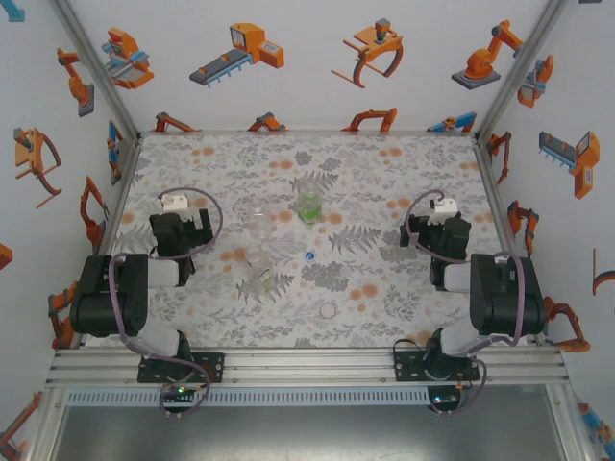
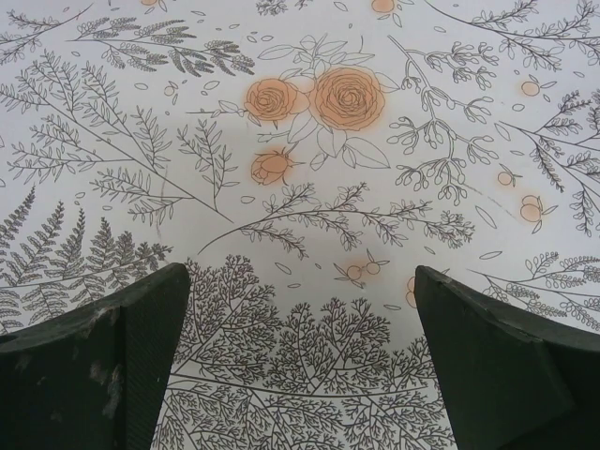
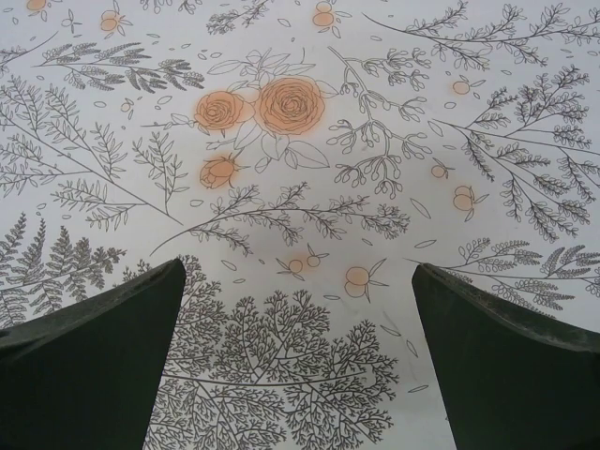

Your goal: Screw on the bottle caps

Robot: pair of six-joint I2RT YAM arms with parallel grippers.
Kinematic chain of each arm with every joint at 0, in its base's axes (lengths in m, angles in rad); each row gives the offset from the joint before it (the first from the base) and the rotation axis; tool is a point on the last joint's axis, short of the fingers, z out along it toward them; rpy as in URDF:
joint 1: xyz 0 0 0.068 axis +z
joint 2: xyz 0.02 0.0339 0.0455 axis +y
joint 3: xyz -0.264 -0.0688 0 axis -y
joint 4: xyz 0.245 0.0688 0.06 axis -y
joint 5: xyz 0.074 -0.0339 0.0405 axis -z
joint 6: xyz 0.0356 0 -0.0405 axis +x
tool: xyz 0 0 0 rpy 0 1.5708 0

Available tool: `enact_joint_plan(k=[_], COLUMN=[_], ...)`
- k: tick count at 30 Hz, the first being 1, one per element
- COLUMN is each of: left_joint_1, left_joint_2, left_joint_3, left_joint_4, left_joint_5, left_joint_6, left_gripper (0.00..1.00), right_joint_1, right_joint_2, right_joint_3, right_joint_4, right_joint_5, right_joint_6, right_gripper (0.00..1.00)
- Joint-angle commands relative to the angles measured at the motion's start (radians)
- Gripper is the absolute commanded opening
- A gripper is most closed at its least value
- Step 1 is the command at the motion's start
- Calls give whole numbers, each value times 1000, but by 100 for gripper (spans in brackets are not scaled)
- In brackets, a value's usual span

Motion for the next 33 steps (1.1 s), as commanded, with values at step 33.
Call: enact_joint_plan(k=[33], left_joint_1=[24], left_joint_2=[-9], left_joint_3=[18], left_joint_4=[-14], left_joint_5=[46], left_joint_6=[-26], left_gripper=[97], right_joint_1=[-6], right_joint_2=[-1], right_joint_3=[36], right_joint_4=[-45], right_joint_5=[192], right_joint_6=[71], right_gripper=[99])
